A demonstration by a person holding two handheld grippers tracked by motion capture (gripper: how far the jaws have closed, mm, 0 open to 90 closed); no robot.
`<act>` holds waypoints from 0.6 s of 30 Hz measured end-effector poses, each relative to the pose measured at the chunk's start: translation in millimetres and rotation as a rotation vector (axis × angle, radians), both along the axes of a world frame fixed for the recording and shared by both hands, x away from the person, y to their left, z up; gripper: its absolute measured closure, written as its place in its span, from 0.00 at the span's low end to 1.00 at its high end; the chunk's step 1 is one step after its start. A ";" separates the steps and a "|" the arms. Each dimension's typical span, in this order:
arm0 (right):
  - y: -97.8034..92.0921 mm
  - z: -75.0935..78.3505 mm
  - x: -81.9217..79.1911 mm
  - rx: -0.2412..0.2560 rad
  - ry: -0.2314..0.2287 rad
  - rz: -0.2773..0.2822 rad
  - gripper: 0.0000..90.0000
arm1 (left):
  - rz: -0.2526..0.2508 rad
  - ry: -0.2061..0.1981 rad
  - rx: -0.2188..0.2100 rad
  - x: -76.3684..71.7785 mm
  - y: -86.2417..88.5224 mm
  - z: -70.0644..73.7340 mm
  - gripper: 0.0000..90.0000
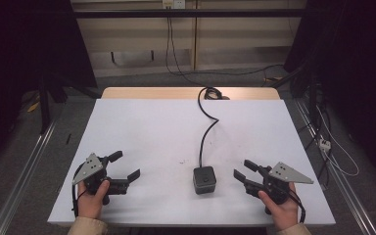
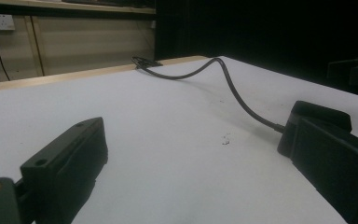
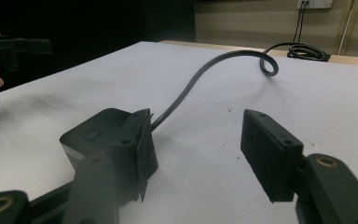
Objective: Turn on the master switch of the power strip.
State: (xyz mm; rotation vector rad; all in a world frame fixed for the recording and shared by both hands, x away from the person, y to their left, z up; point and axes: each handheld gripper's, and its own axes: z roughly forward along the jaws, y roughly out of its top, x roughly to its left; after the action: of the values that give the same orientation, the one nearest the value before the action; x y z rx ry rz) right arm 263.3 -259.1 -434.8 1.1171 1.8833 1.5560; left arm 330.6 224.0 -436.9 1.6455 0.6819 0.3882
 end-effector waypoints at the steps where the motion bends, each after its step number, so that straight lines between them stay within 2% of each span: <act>1: 1.2 0.1 0.6 0.000 0.000 0.004 0.51 | -0.007 0.000 -0.001 0.8 -1.5 -0.2 0.04; 7: 9.9 1.0 2.7 -0.015 0.011 0.034 0.60 | -0.013 0.000 0.003 2.4 -3.6 -0.2 0.04; 18: 17.1 2.3 7.4 0.001 0.030 0.055 0.73 | -0.009 0.004 -0.004 3.2 -3.1 -0.3 0.04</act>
State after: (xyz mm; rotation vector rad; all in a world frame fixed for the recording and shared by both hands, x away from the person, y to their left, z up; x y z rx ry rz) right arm 270.8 -242.0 -432.5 1.1037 1.9479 1.5787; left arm 333.7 220.9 -437.2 1.6453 0.6773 0.3774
